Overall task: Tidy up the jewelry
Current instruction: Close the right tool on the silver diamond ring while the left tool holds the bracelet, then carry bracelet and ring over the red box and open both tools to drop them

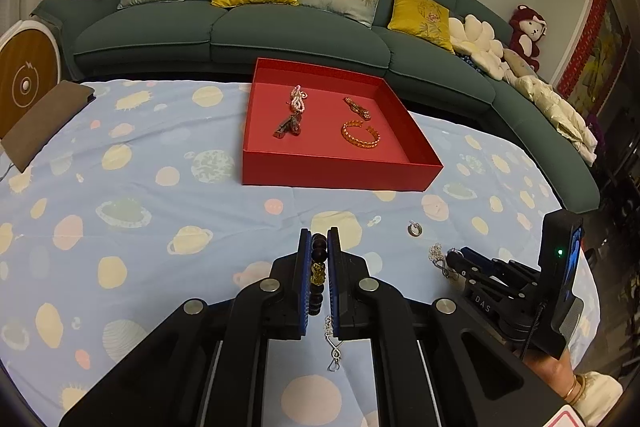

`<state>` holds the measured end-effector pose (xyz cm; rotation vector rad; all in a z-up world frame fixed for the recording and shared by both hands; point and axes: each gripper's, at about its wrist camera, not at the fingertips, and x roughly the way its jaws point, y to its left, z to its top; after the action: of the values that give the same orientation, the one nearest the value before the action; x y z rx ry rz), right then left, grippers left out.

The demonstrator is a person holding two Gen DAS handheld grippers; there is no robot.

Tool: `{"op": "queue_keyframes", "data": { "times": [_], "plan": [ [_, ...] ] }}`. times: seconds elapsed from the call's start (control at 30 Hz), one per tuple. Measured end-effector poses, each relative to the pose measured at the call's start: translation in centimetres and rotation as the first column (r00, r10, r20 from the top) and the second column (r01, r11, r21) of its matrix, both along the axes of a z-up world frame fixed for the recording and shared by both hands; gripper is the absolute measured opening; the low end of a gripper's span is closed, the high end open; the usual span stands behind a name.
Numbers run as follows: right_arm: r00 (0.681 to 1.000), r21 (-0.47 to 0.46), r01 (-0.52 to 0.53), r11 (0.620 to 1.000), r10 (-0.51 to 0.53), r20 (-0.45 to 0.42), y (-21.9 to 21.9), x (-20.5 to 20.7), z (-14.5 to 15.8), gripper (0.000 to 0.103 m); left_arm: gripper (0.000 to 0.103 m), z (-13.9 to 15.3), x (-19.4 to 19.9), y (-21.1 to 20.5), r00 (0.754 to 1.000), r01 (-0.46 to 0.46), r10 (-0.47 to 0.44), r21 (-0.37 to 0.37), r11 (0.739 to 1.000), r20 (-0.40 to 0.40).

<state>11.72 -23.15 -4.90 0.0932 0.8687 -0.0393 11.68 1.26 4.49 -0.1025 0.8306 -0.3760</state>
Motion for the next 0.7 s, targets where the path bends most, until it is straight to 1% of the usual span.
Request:
{"op": "queue_keyframes", "data": {
  "times": [0.13,0.23,0.33,0.4,0.5,0.57,0.63,0.7],
  "plan": [
    [1.000,0.001,0.006,1.000,-0.006,0.013,0.1,-0.3,0.5,0.019,0.005,0.1,0.0,0.0,1.000,0.001,-0.001,0.000,1.000,0.005],
    [0.999,0.031,0.003,1.000,-0.005,0.041,0.1,-0.7,2.0,0.019,0.005,0.5,0.0,0.0,1.000,0.004,-0.004,-0.003,1.000,0.015],
    [0.997,0.083,-0.013,0.996,0.007,0.072,0.4,-0.9,4.6,0.019,0.005,1.9,0.2,-0.1,0.999,0.007,-0.006,-0.011,1.000,0.036],
    [0.995,0.091,-0.043,0.995,0.034,0.092,1.0,-0.4,6.9,0.019,0.005,3.3,0.9,-0.4,0.999,0.014,-0.013,-0.017,1.000,0.053],
    [0.988,0.070,-0.086,0.994,0.076,0.137,1.8,1.6,10.6,0.019,0.005,5.7,2.6,-1.2,0.996,0.042,-0.039,-0.035,0.998,0.080],
    [0.982,0.059,-0.103,0.993,0.092,0.166,2.1,3.5,12.6,0.019,0.005,6.9,4.4,-2.2,0.992,0.062,-0.059,-0.025,0.998,0.109],
    [0.980,0.067,-0.105,0.992,0.092,0.176,2.3,5.9,13.1,0.019,0.006,6.9,6.5,-3.1,0.991,0.066,-0.065,-0.006,0.998,0.119],
    [0.985,0.097,-0.098,0.991,0.082,0.154,2.4,8.5,12.3,0.019,0.006,6.0,8.9,-3.6,0.992,0.063,-0.062,-0.003,0.998,0.108]
  ]
}}
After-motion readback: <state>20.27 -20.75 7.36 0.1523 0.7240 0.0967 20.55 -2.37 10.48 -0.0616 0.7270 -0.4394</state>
